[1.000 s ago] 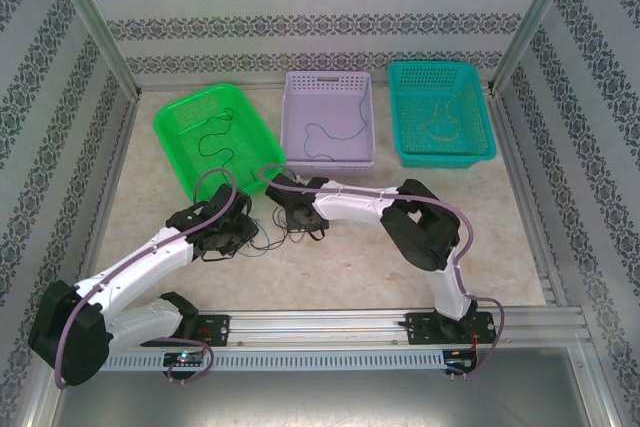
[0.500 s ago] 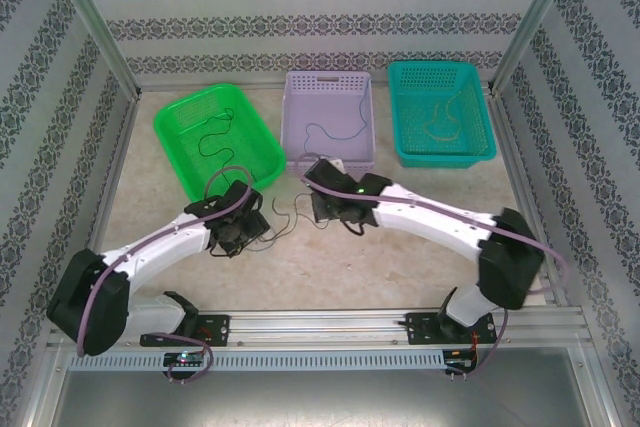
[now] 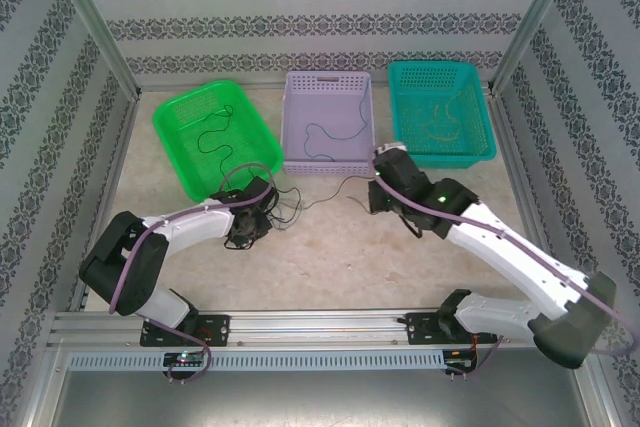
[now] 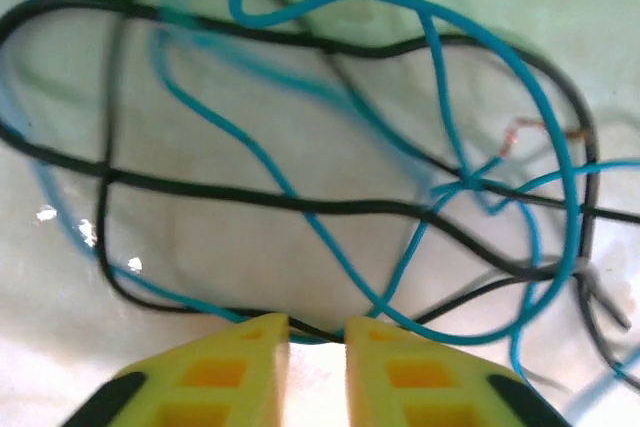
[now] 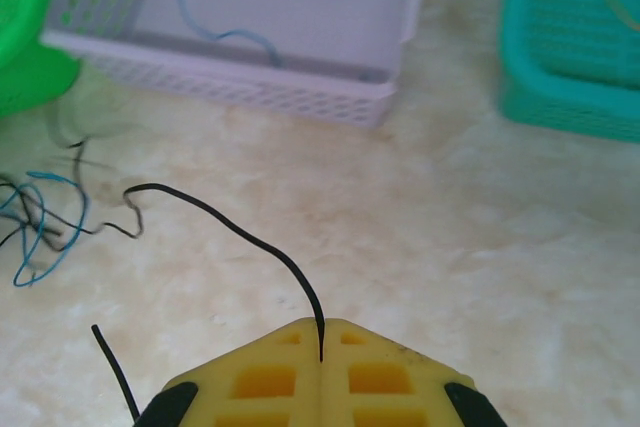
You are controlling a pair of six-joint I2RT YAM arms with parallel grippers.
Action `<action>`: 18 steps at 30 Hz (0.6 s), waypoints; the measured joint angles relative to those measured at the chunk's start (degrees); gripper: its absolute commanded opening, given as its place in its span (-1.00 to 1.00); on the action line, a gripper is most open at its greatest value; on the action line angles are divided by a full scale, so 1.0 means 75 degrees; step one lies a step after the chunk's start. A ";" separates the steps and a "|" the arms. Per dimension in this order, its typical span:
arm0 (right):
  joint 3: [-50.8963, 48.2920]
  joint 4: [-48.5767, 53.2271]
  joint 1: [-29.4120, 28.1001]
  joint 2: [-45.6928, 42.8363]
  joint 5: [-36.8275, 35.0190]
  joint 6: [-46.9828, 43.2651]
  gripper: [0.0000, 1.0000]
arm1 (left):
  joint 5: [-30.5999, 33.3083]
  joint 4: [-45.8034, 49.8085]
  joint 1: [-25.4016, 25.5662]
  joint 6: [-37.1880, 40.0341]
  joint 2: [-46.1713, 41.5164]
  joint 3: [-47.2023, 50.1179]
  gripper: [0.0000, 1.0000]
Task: Untangle the cables
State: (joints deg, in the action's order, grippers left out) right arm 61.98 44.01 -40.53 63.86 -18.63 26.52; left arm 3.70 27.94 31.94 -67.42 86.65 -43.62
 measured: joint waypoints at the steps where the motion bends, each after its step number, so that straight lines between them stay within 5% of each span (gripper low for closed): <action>1: 0.0009 0.0114 0.0192 -0.0201 -0.0102 -0.0041 -1.00 | 0.0041 -0.0017 0.0026 -0.0020 0.0000 0.0000 -0.83; 4: 0.0157 0.0408 0.0822 -0.0647 -0.0382 -0.0230 -1.00 | 0.0163 -0.0032 0.0122 -0.0058 0.0035 0.0003 -1.00; 18: 0.2256 -0.0020 0.2655 -0.0985 -0.0734 -0.1396 -1.00 | 0.0510 -0.0041 0.0428 -0.0093 0.0070 -0.0003 -1.00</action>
State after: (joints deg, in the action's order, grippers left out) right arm 78.89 43.86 -20.62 56.47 -24.14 16.05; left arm 7.53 27.64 35.16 -68.12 87.18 -43.64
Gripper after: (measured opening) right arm 0.063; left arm 0.049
